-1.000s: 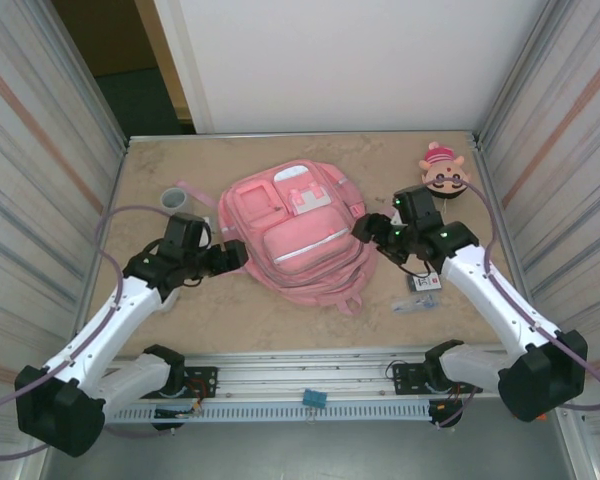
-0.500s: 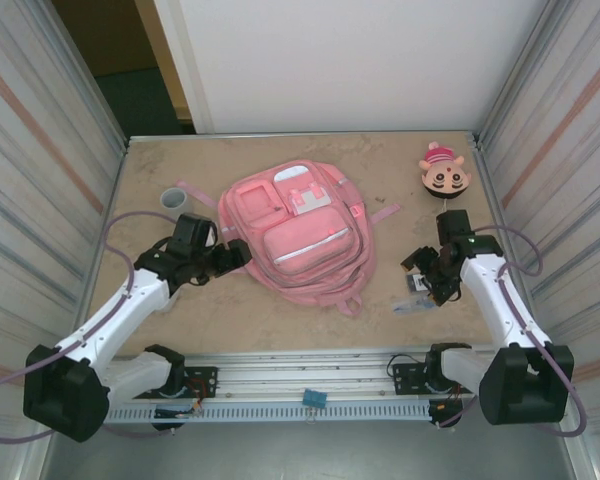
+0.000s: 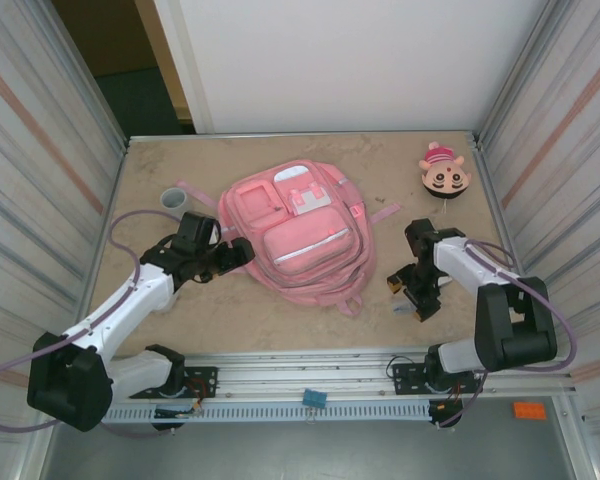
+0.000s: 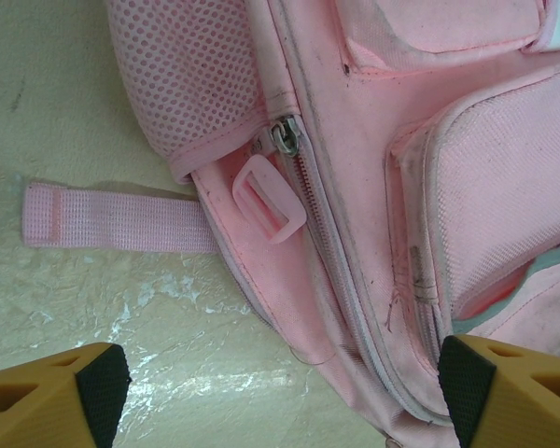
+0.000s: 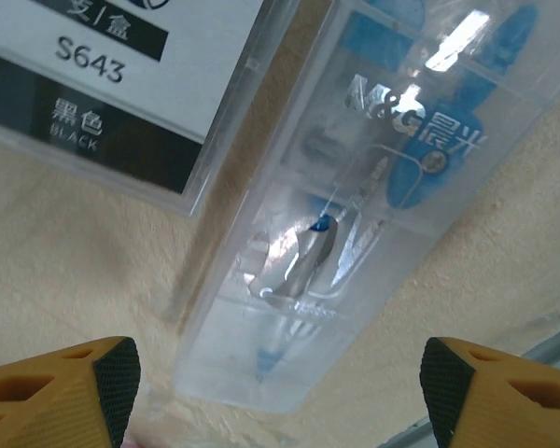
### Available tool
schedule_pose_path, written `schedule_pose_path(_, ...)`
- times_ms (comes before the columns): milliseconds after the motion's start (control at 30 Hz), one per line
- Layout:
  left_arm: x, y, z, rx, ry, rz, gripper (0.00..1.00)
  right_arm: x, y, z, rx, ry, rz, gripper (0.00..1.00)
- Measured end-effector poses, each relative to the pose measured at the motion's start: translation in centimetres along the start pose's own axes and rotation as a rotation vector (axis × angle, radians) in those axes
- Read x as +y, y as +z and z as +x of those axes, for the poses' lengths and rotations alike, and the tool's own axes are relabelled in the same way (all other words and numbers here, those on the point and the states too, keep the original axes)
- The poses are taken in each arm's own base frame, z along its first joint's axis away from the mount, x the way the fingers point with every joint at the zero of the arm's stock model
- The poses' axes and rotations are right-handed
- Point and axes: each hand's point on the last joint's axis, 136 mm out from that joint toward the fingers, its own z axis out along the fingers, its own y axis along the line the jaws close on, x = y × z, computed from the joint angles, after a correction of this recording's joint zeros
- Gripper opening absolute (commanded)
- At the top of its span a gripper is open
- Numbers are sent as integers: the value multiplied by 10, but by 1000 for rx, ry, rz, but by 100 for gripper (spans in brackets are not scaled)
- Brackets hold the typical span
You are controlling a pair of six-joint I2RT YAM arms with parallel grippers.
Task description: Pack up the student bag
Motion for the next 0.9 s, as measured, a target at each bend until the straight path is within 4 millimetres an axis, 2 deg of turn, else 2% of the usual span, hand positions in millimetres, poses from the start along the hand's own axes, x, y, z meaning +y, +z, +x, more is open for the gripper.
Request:
schedule_pose_path(267,-2,0,-3,-11,-13,10,88,8,10,-5,-2,50,-6,77)
schedule_pose_path(367,-3,0,-3,-11,-14,10,88,4,17,-4,1,80,-1,68)
schedule_pose_path(533,-3,0,-3,-12,-17,11,88,6,17,-4,-13,115,-31,55)
schedule_pose_path(633,-3,0,-3,-12,-17,11,88,-2,16,-4,-31,127,-25,51)
schedule_pose_path(767,-4,-1,-2,-8,-17,17,88,-10,6,-3,-66,131,-54,49)
schedule_pose_path(900,-9,-8,-4,-19,-6,39,87,2,-24,-1,-144,26,-216,47)
